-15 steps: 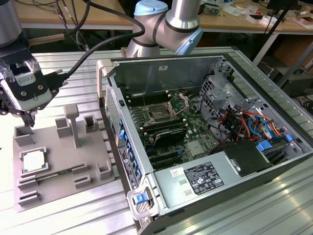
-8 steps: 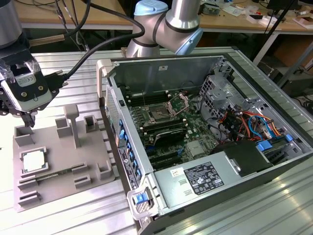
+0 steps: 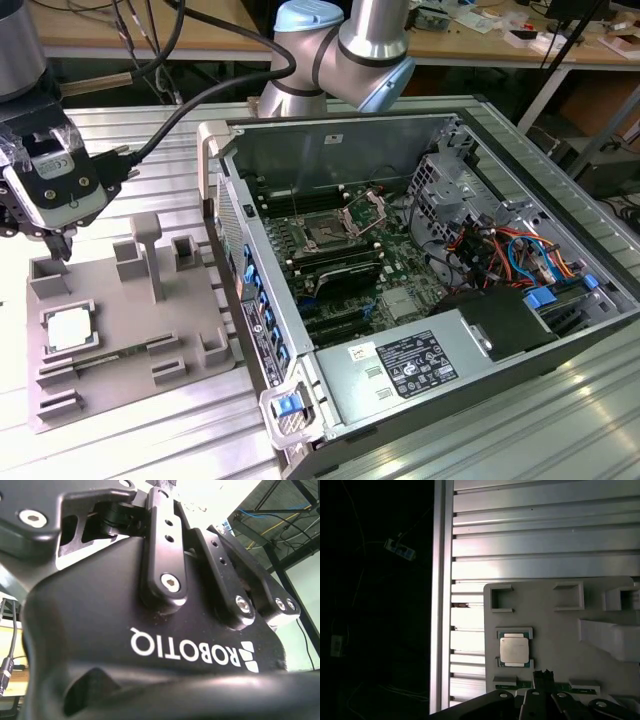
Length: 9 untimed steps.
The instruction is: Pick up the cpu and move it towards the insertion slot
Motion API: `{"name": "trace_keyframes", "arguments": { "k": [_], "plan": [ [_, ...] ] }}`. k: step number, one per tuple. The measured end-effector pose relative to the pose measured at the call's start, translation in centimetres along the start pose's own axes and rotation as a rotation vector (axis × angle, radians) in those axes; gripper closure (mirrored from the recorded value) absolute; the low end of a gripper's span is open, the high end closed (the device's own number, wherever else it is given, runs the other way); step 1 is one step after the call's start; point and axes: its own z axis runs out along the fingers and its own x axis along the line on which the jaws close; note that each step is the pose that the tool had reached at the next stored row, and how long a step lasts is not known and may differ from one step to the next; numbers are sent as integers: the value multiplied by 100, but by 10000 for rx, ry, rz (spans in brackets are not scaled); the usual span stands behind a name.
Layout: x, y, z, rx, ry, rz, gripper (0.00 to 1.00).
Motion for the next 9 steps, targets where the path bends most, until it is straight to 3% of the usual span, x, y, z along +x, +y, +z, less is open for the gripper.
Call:
{"name": "trace_keyframes", "arguments": {
  "k": [9],
  "plan": [
    [0,-1,16,1,0,0,89]
  ]
}}
